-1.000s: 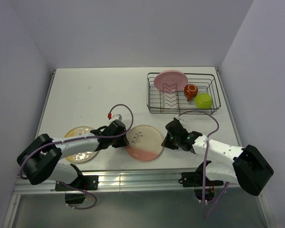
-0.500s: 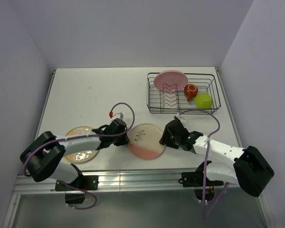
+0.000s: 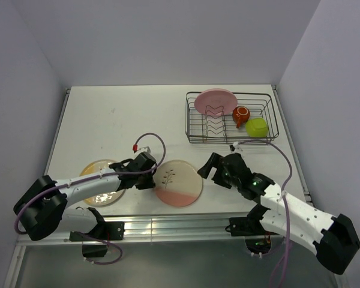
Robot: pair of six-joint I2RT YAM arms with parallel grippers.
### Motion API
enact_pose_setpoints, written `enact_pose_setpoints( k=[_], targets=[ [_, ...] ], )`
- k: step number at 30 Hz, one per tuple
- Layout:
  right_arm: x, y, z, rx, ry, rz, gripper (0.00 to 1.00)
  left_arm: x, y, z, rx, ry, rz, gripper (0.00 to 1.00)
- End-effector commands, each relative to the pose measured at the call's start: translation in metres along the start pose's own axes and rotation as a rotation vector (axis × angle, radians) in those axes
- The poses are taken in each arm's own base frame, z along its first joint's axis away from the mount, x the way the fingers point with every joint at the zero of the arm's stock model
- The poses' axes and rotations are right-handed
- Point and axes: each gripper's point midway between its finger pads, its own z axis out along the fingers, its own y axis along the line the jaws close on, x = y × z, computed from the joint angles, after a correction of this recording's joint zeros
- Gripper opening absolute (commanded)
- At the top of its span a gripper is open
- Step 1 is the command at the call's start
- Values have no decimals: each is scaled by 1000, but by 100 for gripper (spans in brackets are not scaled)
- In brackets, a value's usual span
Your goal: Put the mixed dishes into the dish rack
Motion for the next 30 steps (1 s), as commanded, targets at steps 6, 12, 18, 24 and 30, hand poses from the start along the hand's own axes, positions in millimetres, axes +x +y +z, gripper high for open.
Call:
enact_pose_setpoints(
  k=[6, 12, 18, 24, 30],
  targets=[
    [29, 26, -12, -227, 109, 130, 99, -20, -19, -26, 33, -50, 31, 0],
    [42, 26, -14, -261, 151, 175, 95, -28, -25, -33, 42, -71, 29, 0],
    [49, 22, -20, -238, 178, 149, 91, -35, -29, -37, 40, -90, 29, 0],
    [69, 26, -25, -247, 253, 114, 90, -40, -33, -39, 45, -98, 32, 0],
    [91, 29, -27, -293, 308, 146, 90, -43, -34, -43, 45, -103, 35, 0]
  ],
)
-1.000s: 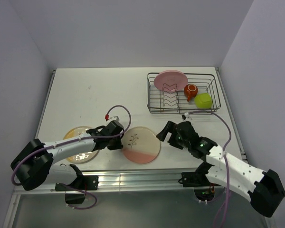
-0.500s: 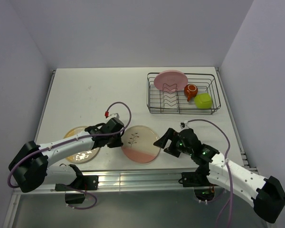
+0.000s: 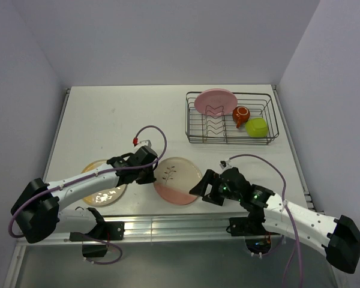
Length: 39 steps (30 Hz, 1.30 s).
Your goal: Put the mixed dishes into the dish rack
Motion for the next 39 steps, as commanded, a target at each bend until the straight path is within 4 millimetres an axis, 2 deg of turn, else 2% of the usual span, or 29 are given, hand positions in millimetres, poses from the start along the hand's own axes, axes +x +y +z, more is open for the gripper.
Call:
enact_pose_setpoints(
  k=[1, 11, 21, 27, 39],
  targets=[
    [10, 8, 3, -60, 25, 36, 91, -21, -20, -16, 60, -61, 12, 0],
    [38, 7, 20, -57, 77, 67, 91, -21, -23, -21, 72, -58, 12, 0],
    [46, 16, 41, -114, 79, 141, 91, -6, -19, -24, 72, -36, 10, 0],
    [41, 15, 44, -130, 48, 179, 91, 4, -16, -27, 76, -28, 0, 0],
    [20, 19, 33, -161, -67, 168, 91, 27, -19, -20, 91, 8, 7, 0]
  ],
)
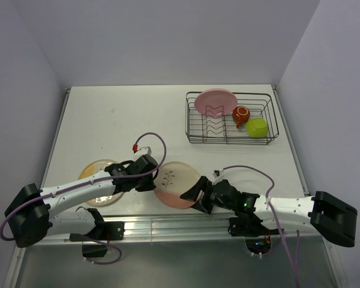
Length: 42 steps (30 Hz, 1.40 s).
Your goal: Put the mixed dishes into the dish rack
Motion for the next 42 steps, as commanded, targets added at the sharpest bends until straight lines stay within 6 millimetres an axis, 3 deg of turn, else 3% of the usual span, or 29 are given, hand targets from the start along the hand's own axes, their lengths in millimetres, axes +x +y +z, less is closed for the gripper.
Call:
enact_pose_setpoints(
  k=[1, 8, 15, 27, 31, 39, 42],
  targets=[
    [-16, 14, 0, -53, -87, -17, 91, 5, -18, -3, 72, -1, -1, 0],
    [-17, 25, 3, -98, -98, -31, 91, 24, -37, -3, 98, 22, 19, 0],
    [-28, 32, -5, -160, -156, 1, 90, 41, -41, -1, 103, 46, 28, 0],
    [-39, 31, -3, -156, -198, -11, 90, 71, -63, -8, 138, 79, 52, 0],
    [-41, 43, -3, -195, -199, -18, 88, 84, -72, -9, 147, 95, 78, 0],
    [-37, 48, 2, -210, -165, -37, 75, 93, -88, -8, 168, 108, 108, 0],
    [-36, 41, 5, -184, -155, -44, 62, 91, -89, -9, 164, 98, 109, 0]
  ],
)
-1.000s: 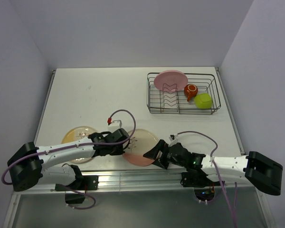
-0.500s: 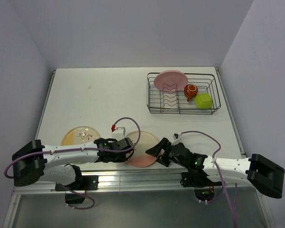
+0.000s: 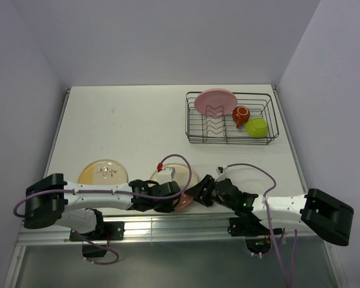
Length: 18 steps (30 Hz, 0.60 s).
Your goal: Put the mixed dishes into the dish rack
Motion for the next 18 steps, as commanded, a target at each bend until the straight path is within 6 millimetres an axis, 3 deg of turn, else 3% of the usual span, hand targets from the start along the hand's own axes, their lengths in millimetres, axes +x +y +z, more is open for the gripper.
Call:
enact_pose_setpoints(
  k=[1, 3, 4, 6, 7, 8, 13, 18],
  targets=[
    [-7, 39, 2, -131, -16, 8, 53, -7, -22, -7, 57, -16, -17, 0],
    [-7, 37, 2, -128, -15, 10, 40, -10, -20, -11, 50, -28, -19, 0],
    [-9, 37, 2, -128, -24, 12, 27, -12, -21, -13, 51, -35, -18, 0],
    [-11, 35, 3, -121, -26, 3, 19, -15, -19, -20, 47, -44, -19, 0],
    [-12, 34, 3, -116, -30, 5, 6, -16, -19, -23, 50, -46, -19, 0],
    [-14, 32, 4, -109, -32, 7, 1, -18, -19, -27, 52, -52, -21, 0],
    [-17, 27, 4, -80, -37, -9, 0, -40, 9, -52, -74, -144, -38, 0],
    [-21, 31, 0, -58, -50, -78, 0, -68, 43, -57, -161, -193, -101, 4]
  ],
)
